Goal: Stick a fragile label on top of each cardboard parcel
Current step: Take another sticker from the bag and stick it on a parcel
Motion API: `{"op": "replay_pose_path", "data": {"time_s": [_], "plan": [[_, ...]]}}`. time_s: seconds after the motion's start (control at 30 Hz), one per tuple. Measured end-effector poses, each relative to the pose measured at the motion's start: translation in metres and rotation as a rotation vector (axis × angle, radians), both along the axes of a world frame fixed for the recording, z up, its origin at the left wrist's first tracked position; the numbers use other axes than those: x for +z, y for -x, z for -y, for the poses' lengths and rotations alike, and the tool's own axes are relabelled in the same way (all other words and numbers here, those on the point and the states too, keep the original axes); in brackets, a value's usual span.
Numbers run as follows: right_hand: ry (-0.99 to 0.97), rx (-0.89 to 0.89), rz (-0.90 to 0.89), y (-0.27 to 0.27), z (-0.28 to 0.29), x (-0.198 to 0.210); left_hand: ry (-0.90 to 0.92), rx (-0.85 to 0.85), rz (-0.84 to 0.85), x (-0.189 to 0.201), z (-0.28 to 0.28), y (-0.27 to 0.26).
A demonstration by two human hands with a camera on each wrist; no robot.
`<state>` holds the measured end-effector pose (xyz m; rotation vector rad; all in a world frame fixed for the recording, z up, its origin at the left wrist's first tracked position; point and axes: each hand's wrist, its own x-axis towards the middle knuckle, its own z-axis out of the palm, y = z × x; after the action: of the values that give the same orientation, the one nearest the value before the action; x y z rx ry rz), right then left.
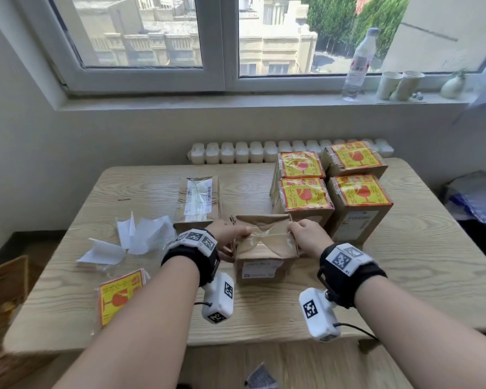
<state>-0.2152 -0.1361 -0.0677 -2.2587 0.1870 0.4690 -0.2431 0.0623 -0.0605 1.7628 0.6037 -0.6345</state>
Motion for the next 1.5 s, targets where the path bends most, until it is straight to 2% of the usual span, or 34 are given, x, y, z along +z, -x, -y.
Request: {"op": "replay_pose_path", "data": {"time_s": [0.27, 0.37, 0.47, 0.57, 0.67, 0.83, 1.0, 1.17, 1.37, 1.5], "plan": [[0.089, 0.06, 0.02, -0.003, 0.004, -0.011, -0.03, -0.005, -0.007, -0.011, 0.001, 0.0], [0.047, -0.014, 0.199, 0.002, -0.003, 0.005, -0.06, 0.011, 0.015, -0.008, -0.005, 0.0], [0.033, 0.027, 0.47, 0.002, -0.021, 0.024, -0.111, 0.047, 0.088, 0.0, -0.019, 0.001], [-0.046, 0.124, 0.504, -0.001, -0.052, 0.035, -0.188, 0.064, 0.15, 0.005, -0.047, 0.006], [-0.101, 0.17, 0.44, 0.001, -0.09, 0.034, -0.207, 0.122, 0.182, 0.003, -0.09, 0.017], [-0.176, 0.255, 0.217, 0.013, -0.155, 0.011, -0.206, 0.261, 0.141, -0.009, -0.171, 0.044], [-0.091, 0.32, -0.031, 0.019, -0.209, -0.034, -0.205, 0.365, 0.089, -0.037, -0.232, 0.06], [0.018, 0.314, -0.24, 0.023, -0.241, -0.075, -0.259, 0.345, -0.007, -0.081, -0.267, 0.066], [-0.031, 0.23, -0.446, 0.021, -0.272, -0.112, -0.536, 0.302, -0.09, -0.119, -0.297, 0.077], [0.004, 0.346, -0.491, 0.02, -0.284, -0.125, -0.477, 0.154, -0.114, -0.131, -0.304, 0.078]]}}
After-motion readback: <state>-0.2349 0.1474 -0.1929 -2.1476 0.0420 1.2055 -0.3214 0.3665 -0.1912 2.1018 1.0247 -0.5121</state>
